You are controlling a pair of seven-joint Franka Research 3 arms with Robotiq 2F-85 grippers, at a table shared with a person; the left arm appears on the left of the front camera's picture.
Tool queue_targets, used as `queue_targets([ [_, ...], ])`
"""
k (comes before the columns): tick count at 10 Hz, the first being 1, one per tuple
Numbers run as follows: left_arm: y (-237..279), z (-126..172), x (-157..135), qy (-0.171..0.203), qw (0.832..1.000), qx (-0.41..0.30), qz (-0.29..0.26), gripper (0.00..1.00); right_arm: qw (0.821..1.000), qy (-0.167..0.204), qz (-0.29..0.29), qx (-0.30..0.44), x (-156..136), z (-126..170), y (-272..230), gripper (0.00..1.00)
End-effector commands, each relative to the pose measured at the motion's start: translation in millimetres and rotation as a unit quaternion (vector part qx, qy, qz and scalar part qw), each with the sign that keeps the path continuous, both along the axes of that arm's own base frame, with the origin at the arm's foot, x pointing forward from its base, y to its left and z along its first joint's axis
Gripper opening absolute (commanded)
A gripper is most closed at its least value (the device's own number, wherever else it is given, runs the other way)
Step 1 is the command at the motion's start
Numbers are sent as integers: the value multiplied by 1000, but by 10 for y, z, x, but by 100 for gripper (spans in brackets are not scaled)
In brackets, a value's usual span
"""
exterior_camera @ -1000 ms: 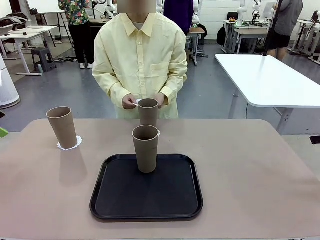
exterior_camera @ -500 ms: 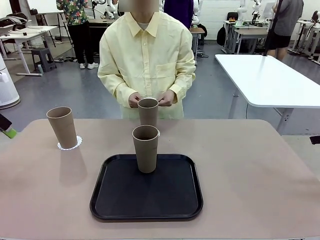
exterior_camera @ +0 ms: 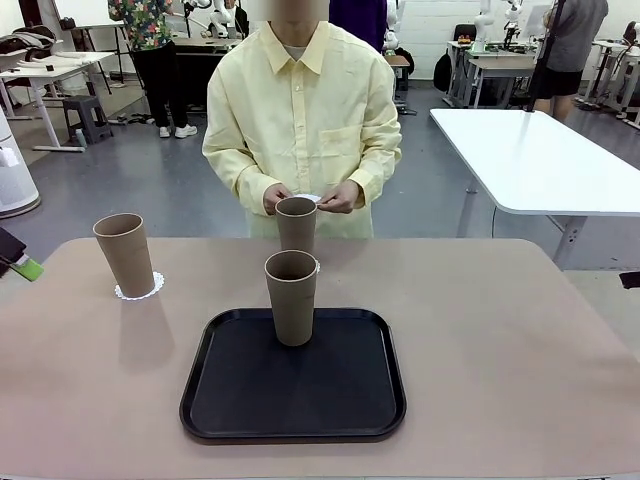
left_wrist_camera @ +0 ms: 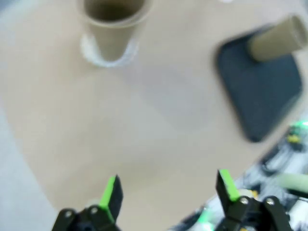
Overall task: Place coasters on the table and set cups on them.
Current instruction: Take one Reusable plastic cup from the Flat Tray and place it on a coaster set by the human.
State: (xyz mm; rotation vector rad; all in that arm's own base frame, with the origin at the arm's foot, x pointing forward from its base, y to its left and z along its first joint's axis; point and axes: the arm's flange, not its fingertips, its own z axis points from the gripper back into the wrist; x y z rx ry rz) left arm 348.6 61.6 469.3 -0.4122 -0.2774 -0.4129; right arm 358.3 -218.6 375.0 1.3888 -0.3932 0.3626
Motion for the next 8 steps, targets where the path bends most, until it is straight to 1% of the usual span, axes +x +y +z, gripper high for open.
queue_targets([
  [1,379,80,105,83,981,-174,-26,100,1000,0,0,0,-1,-2,-4,100],
  [2,553,139,122,94,968,-230,-28,100,1000,0,0,0,-1,-2,-4,100],
  [3,717,128,86,101,956,-272,-36,100,1000,0,0,0,-1,-2,-4,100],
  [4,906,144,122,106,948,-299,-31,100,1000,0,0,0,-1,-2,-4,100],
  [6,1421,34,209,115,926,-358,-18,100,1000,0,0,0,-1,-2,-4,100],
  [8,1864,-130,262,128,911,-393,-10,100,1000,0,0,0,-1,-2,-4,100],
])
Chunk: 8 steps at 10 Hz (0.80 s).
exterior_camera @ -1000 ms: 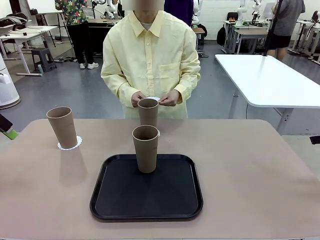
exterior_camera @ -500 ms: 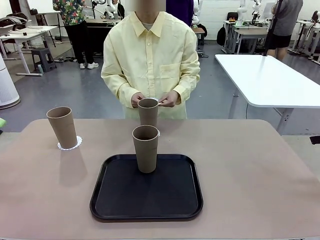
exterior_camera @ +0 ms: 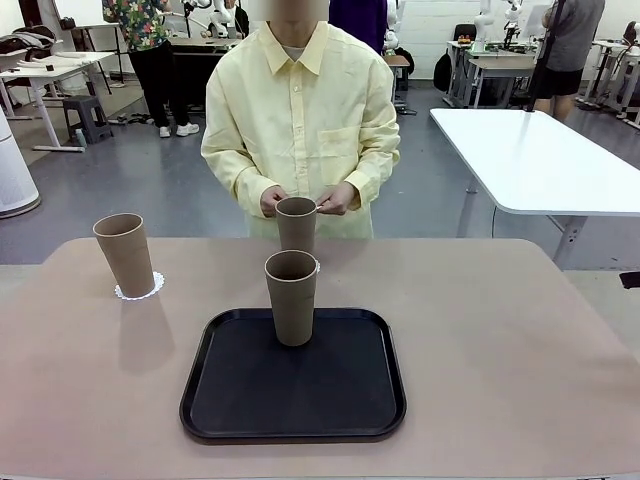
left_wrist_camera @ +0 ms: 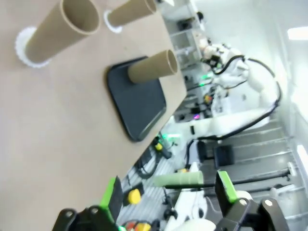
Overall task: Place coasters on the table and set cups on them.
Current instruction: Take one Reusable plastic cup from the Flat Tray and place it on a coaster set by the human.
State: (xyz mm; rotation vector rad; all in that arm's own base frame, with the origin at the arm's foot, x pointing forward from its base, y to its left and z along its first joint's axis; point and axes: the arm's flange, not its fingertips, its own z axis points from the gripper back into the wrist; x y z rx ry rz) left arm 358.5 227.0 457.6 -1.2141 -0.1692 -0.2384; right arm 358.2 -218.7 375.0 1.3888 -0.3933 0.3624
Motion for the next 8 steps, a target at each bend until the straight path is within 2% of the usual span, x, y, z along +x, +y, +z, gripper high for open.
queue_targets([
  [1,384,-67,149,-3,1000,-27,3,100,1000,0,0,0,-1,-1,-3,100],
  [4,733,-171,25,-23,998,-51,34,100,1000,0,0,0,-1,-1,-3,100],
  [8,799,-225,-10,-38,997,-50,39,100,1000,0,0,0,-1,-1,-3,100],
])
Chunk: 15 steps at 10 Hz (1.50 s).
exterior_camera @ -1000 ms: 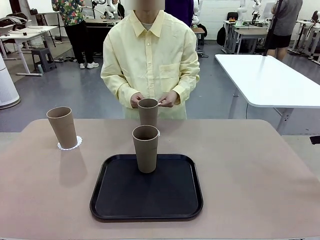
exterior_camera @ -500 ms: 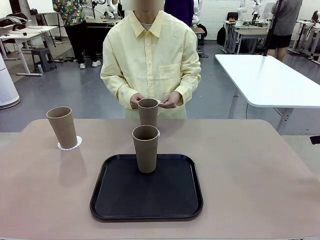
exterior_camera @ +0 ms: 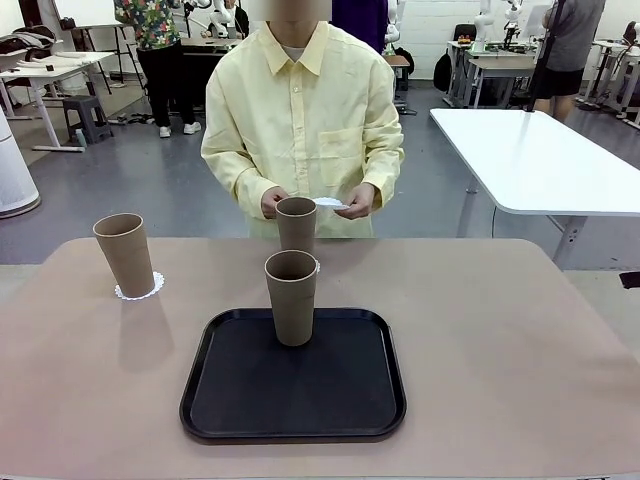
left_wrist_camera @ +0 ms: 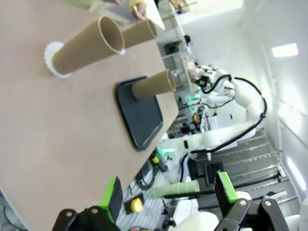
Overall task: Place coasters on the table and set cups on them.
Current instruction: Take one Reusable plastic cup from the Flat Tray and place it on a coaster set by the human.
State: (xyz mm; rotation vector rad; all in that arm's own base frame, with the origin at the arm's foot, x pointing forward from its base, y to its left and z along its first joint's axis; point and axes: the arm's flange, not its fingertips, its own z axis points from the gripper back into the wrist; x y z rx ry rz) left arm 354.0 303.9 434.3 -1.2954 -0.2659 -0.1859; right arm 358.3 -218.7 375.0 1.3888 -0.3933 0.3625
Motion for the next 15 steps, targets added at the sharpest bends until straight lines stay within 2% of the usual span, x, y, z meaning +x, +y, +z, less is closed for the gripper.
queue_targets([
  [1,19,27,44,-22,1000,8,-4,100,1000,0,0,0,-1,-1,-4,100],
  [2,0,0,0,0,1000,0,0,100,1000,0,0,0,-1,-1,-4,100],
  [15,0,0,0,0,1000,0,0,100,1000,0,0,0,-1,-1,-4,100],
])
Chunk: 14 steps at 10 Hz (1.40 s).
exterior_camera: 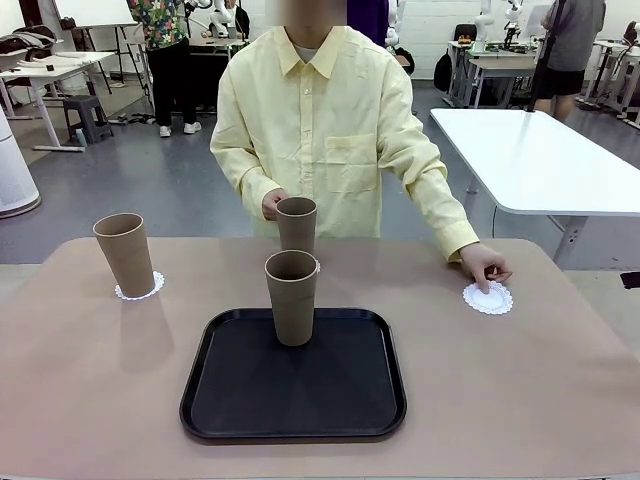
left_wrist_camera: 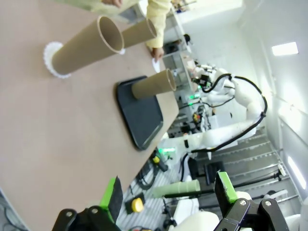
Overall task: Place coasters on the table and set cups on them.
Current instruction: Take one Reusable plastic cup from the Flat Tray and place it on a coaster set by the human.
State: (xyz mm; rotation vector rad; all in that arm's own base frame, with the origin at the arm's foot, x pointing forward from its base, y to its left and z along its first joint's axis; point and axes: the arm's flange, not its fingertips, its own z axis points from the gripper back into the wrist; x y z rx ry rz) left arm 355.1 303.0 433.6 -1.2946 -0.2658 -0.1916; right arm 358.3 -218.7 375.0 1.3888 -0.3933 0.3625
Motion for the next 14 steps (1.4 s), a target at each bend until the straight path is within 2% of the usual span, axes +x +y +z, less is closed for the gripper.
queue_targets([
  [1,10,7,-10,2,1000,-1,2,100,1000,0,0,0,-1,-2,-4,100],
  [13,10,7,-10,2,1000,-1,2,100,1000,0,0,0,0,0,0,100],
  [14,10,7,-10,2,1000,-1,2,100,998,-36,57,-10,164,139,176,100],
])
